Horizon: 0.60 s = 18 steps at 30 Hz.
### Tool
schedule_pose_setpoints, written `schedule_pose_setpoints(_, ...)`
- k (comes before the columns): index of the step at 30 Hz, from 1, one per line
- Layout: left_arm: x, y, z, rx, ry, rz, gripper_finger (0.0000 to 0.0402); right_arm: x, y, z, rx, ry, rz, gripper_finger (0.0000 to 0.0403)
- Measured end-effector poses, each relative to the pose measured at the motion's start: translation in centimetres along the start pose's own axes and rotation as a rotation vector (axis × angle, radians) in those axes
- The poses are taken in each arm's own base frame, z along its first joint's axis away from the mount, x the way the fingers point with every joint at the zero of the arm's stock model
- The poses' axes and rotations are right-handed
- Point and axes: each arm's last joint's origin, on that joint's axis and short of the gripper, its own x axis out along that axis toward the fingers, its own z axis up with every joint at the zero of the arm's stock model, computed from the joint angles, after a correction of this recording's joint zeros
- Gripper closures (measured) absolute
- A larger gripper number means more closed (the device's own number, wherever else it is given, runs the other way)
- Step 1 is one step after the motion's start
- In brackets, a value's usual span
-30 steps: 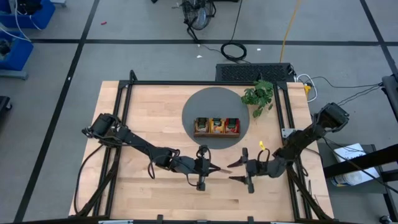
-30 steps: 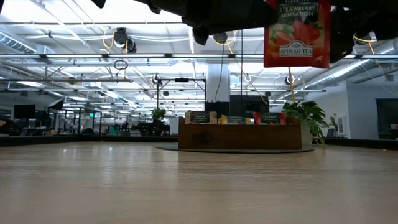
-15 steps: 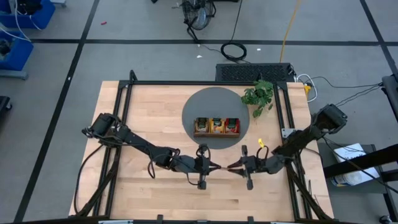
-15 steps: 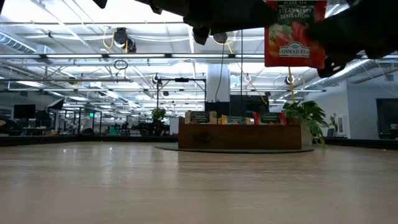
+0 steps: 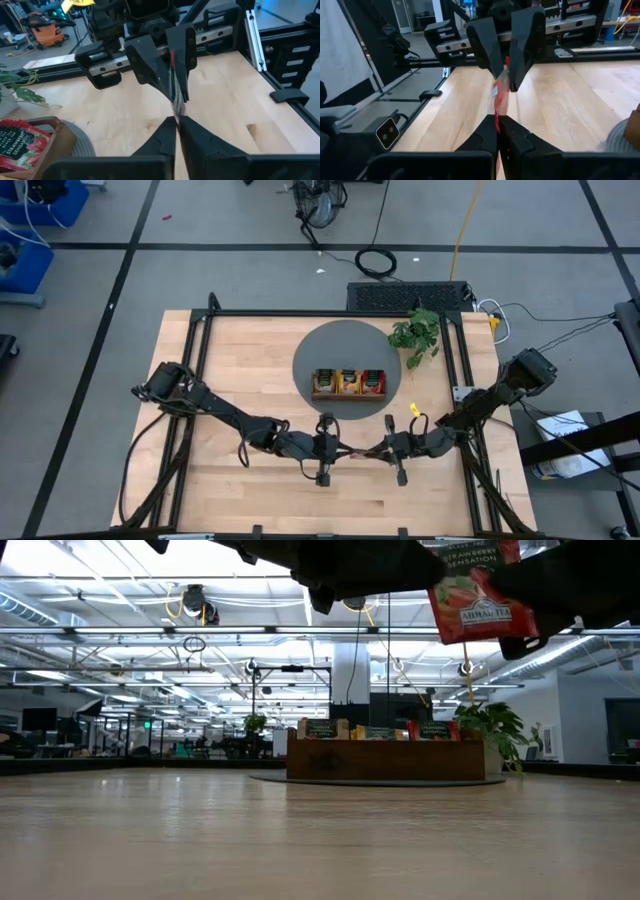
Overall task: Pick & Place Tea
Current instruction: Put the red tea packet into the right section of the wooden organizer
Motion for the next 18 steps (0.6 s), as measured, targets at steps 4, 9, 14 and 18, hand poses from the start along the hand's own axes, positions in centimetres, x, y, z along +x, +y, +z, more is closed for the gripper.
schedule_pose_setpoints(4,-0.1,-0.3,-0.1,0.035,0.008,-0.007,0.0344,0.0,0.0,0.2,-0.025,-0.008,-0.001,0.0402)
schedule_pose_setpoints(9,-1.4,-1.3,0.8,0.116,0.015,0.039,0.0295,0.2,-0.5,0.2,-0.035,-0.009,-0.021,0.0402)
schedule_pose_setpoints(14,-5.1,-2.3,1.9,0.140,0.165,0.064,0.0259,0.0,-1.3,-0.1,-0.059,-0.002,-0.068,0.0403)
schedule_pose_setpoints(18,-7.7,-4.6,1.5,0.098,0.270,0.005,0.0255,-0.7,-1.7,-0.1,-0.082,-0.021,-0.096,0.0403)
